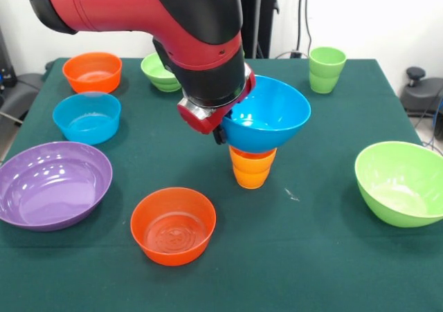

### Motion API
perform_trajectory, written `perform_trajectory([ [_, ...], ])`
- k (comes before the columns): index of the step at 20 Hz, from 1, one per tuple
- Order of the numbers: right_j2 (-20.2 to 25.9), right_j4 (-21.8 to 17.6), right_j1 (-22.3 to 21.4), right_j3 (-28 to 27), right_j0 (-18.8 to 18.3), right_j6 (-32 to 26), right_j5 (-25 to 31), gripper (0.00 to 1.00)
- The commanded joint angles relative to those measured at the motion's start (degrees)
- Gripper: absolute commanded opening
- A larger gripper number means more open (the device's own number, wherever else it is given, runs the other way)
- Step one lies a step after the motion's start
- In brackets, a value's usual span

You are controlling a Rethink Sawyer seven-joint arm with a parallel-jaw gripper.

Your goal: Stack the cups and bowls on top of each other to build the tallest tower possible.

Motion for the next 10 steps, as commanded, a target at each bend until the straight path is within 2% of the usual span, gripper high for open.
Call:
perform_trajectory([
  [1,-1.03,1.30,2.34,2.71,2.10,14.59,-3.13,0.00],
  [10,-1.05,2.29,2.64,3.76,1.98,14.01,-4.37,0.00],
])
